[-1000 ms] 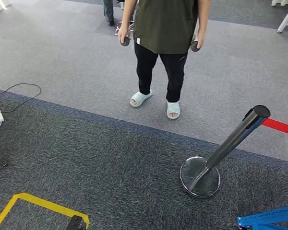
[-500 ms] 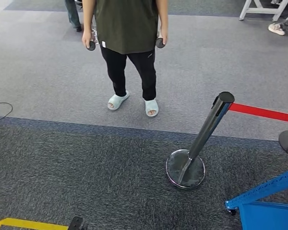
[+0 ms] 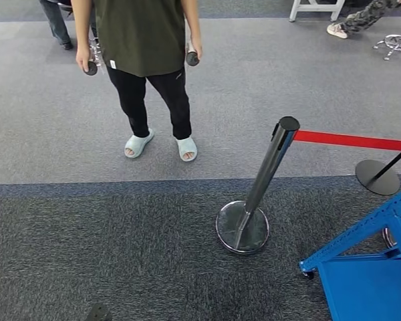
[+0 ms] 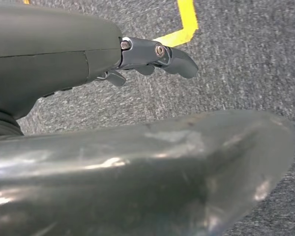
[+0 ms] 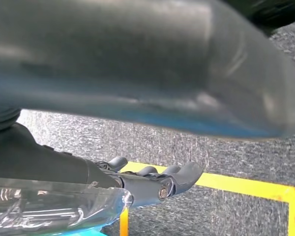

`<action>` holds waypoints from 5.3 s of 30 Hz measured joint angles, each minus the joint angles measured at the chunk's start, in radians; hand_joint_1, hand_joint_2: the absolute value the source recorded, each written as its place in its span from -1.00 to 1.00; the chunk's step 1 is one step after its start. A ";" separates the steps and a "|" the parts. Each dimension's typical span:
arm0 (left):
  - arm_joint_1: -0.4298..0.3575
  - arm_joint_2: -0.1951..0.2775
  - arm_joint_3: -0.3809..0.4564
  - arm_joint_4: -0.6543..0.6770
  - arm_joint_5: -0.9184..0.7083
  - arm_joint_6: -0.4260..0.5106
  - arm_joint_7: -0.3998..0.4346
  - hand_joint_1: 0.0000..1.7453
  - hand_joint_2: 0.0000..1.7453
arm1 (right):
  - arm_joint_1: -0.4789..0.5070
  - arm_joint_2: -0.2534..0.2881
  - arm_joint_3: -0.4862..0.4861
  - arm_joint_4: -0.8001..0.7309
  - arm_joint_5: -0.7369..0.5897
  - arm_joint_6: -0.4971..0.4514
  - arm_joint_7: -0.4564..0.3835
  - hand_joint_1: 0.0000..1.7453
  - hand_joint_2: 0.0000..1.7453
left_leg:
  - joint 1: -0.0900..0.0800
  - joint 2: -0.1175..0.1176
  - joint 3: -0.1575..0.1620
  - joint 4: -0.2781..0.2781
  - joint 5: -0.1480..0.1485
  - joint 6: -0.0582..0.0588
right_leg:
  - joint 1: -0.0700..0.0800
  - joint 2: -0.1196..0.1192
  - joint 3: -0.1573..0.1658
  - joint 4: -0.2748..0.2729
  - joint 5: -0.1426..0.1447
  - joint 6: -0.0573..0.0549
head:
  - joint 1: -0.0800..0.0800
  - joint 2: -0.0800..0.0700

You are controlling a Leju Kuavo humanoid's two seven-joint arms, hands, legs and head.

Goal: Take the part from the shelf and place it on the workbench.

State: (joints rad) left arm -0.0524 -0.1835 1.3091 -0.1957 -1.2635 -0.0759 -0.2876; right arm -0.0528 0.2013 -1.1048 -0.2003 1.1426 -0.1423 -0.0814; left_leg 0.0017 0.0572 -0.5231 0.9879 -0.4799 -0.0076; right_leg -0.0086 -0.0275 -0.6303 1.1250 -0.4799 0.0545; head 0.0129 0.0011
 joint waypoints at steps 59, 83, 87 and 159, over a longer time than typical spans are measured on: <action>-0.002 -0.059 0.055 0.000 0.038 0.007 0.092 -1.00 -1.00 | 0.001 -0.019 -0.035 0.000 -0.038 0.006 -0.004 -1.00 -1.00 | 0.005 -0.050 -0.019 -0.005 0.015 0.014 | -0.005 0.042 -0.071 0.116 -0.078 0.008 | -0.001 0.000; -0.004 -0.059 0.036 0.000 0.022 0.017 0.011 -1.00 -1.00 | 0.000 -0.016 -0.004 0.000 -0.005 -0.011 -0.002 -1.00 -1.00 | 0.014 -0.135 -0.025 0.006 0.008 -0.022 | -0.004 0.144 0.034 -0.101 0.044 -0.016 | -0.015 0.000; -0.003 -0.052 0.037 0.000 0.023 -0.001 0.023 -1.00 -1.00 | 0.004 -0.016 -0.011 0.000 0.002 -0.009 -0.008 -1.00 -1.00 | 0.013 -0.091 -0.023 -0.003 0.016 0.008 | -0.005 0.101 0.000 -0.051 0.009 0.004 | -0.006 0.000; -0.053 -0.121 -0.014 0.002 0.001 0.165 0.202 -1.00 1.00 | -0.052 -0.007 -0.405 0.002 -0.613 0.200 0.082 -1.00 1.00 | 0.002 -0.065 -0.036 0.003 0.023 -0.002 | 0.003 0.070 0.050 -0.120 0.051 -0.017 | -0.012 0.000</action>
State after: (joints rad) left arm -0.1053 -0.3050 1.2950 -0.1942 -1.2628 0.0895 -0.0858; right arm -0.1047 0.1946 -1.5094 -0.1980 0.5299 0.0580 0.0003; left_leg 0.0041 -0.0080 -0.5591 0.9914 -0.4567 -0.0094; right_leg -0.0052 0.0425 -0.5808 1.0053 -0.4289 0.0379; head 0.0005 0.0011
